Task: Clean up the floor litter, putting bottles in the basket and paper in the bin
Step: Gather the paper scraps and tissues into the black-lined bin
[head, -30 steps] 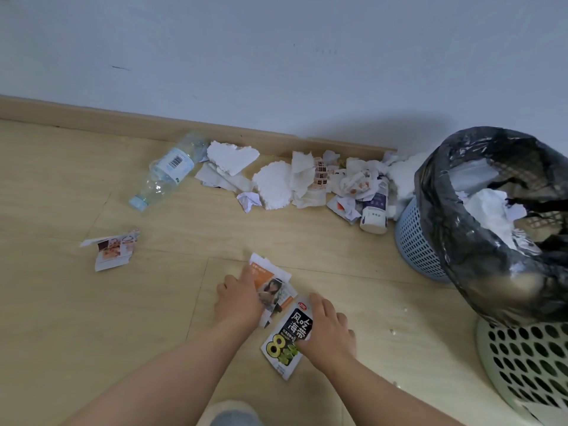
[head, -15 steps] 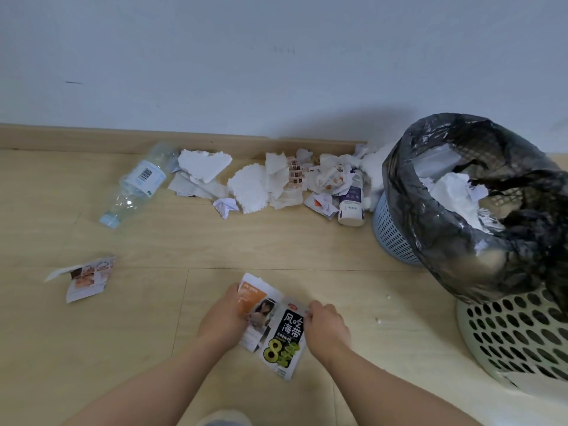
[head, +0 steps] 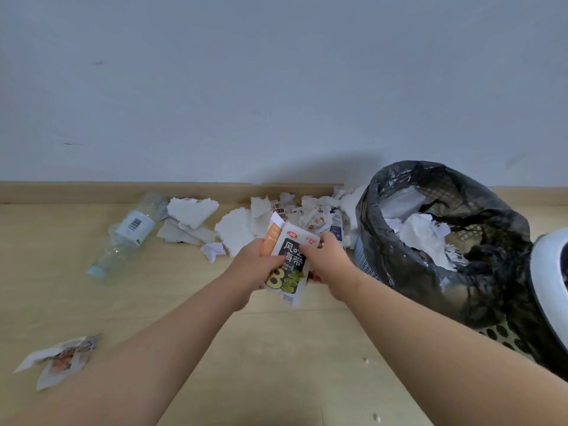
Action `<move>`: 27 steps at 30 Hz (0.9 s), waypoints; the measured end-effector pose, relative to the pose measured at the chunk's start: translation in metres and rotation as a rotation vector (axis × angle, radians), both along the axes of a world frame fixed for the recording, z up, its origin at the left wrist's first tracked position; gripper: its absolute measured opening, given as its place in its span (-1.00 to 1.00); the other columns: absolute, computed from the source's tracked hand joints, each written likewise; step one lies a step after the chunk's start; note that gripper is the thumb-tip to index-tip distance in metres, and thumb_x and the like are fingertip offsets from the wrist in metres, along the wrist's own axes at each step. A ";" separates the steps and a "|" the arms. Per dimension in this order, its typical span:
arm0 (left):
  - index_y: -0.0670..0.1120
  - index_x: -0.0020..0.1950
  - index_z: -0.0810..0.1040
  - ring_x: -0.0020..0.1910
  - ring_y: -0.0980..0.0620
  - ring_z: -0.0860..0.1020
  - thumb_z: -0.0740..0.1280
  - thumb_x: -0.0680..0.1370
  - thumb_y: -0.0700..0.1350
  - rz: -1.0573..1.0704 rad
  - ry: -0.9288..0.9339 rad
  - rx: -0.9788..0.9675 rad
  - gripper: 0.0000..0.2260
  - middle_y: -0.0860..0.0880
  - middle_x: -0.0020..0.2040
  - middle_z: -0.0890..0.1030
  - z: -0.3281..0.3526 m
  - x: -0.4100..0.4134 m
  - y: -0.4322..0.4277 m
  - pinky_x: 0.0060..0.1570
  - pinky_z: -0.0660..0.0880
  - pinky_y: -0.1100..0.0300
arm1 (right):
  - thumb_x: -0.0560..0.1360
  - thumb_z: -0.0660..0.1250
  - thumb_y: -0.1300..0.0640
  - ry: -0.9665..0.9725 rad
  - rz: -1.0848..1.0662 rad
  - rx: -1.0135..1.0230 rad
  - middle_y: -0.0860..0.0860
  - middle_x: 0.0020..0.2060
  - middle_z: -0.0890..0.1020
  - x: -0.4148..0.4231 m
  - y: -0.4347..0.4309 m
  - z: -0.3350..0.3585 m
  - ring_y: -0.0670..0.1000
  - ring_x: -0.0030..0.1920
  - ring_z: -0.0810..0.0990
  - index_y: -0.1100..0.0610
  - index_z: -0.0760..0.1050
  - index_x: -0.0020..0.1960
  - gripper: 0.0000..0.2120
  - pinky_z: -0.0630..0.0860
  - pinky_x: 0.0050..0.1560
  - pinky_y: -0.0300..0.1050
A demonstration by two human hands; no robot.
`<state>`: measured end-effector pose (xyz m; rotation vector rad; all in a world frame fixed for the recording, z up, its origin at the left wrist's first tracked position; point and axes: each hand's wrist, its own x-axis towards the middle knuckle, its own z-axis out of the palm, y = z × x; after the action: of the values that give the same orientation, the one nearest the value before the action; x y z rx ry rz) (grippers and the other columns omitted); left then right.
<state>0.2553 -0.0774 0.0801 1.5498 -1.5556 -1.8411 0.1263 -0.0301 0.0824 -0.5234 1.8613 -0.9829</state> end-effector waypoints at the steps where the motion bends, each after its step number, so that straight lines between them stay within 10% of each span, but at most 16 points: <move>1: 0.02 -0.04 0.46 -0.10 -0.01 0.59 0.31 0.55 -0.17 -0.017 -0.007 -0.045 -0.91 0.00 -0.11 0.60 0.013 -0.006 -0.008 -0.06 0.56 0.06 | 0.58 0.22 0.19 0.026 -0.009 -0.044 0.01 -0.07 0.54 -0.007 -0.005 0.013 -0.04 -0.18 0.56 0.09 0.30 0.17 -0.80 0.54 -0.37 -0.20; 7: 0.01 -0.02 0.51 -0.22 0.10 0.57 0.31 0.52 -0.24 -0.065 0.103 -0.221 -0.85 0.01 -0.12 0.61 0.076 -0.058 -0.021 -0.30 0.48 0.24 | 0.50 0.31 0.29 0.013 -0.171 -0.257 0.10 0.03 0.59 -0.055 -0.007 0.069 0.09 -0.06 0.64 0.11 0.37 0.18 -0.71 0.63 -0.07 0.06; 11: -0.02 0.11 0.51 -0.11 0.07 0.55 0.34 0.50 -0.17 0.026 0.080 -0.303 -0.80 0.05 -0.05 0.56 0.086 -0.099 -0.012 -0.08 0.52 0.15 | 0.54 0.23 0.31 0.008 -0.414 -0.376 0.07 -0.06 0.56 -0.093 0.012 0.089 0.04 -0.15 0.60 0.12 0.35 0.12 -0.79 0.63 -0.17 -0.02; 16: -0.01 0.08 0.49 -0.12 0.00 0.54 0.25 0.56 -0.14 0.022 0.065 -0.200 -0.87 0.00 -0.09 0.53 0.075 -0.122 0.017 -0.08 0.49 0.12 | 0.54 0.15 0.28 0.487 -0.657 -0.394 0.01 -0.13 0.52 -0.136 0.047 0.093 -0.01 -0.23 0.47 0.09 0.31 0.01 -0.88 0.53 -0.15 0.06; 22: 0.03 0.02 0.49 -0.02 -0.05 0.61 0.19 0.59 -0.03 -0.133 -0.118 -0.251 -0.89 0.02 -0.08 0.57 0.045 -0.120 0.027 -0.02 0.51 0.09 | 0.50 0.18 0.30 1.082 -0.188 -0.140 -0.03 -0.21 0.51 -0.153 0.071 0.060 0.11 -0.10 0.48 0.04 0.37 -0.12 -0.83 0.44 -0.04 0.01; 27: 0.04 -0.05 0.52 -0.24 0.07 0.57 0.18 0.59 0.04 -0.124 -0.105 -0.170 -0.84 0.00 -0.16 0.56 0.033 -0.122 0.027 0.02 0.54 0.05 | 0.51 0.08 0.37 0.789 0.388 0.333 0.10 0.16 0.56 -0.151 0.073 0.035 0.13 0.17 0.49 0.09 0.49 0.13 -0.66 0.47 0.12 -0.07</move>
<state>0.1329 -0.0508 0.1134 1.5248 -1.8419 -1.6614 -0.0244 0.0430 0.1176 -1.1215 2.4072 -0.1839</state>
